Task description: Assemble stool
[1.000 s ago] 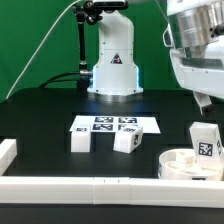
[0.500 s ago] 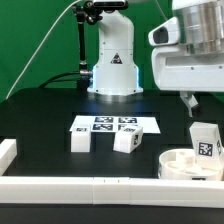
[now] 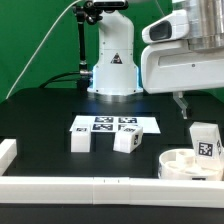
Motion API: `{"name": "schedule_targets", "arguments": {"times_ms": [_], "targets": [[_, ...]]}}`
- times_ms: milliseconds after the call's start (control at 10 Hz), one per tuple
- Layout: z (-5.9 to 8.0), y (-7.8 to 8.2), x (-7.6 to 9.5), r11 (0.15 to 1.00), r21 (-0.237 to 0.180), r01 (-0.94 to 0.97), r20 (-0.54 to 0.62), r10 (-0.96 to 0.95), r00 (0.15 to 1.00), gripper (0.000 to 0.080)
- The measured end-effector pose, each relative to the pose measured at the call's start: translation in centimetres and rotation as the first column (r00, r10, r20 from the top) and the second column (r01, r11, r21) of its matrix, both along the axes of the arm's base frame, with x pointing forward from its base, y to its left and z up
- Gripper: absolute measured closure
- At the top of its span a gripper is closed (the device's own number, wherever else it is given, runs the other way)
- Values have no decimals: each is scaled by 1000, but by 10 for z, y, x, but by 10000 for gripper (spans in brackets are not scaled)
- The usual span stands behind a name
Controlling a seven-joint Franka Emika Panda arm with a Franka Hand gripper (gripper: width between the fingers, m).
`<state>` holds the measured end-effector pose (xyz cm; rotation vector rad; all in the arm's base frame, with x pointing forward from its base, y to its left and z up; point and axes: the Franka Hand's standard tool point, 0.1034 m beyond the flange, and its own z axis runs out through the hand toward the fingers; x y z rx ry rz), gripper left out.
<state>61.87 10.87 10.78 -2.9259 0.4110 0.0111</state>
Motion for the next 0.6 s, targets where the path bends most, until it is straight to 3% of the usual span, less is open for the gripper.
{"name": "schedule_targets", "arguments": {"times_ms": [200, 600], "targets": [[-3, 2, 3, 948, -62, -313, 60, 317, 947, 151], [-4, -1, 5, 827, -91, -554, 73, 560, 825, 151]]}}
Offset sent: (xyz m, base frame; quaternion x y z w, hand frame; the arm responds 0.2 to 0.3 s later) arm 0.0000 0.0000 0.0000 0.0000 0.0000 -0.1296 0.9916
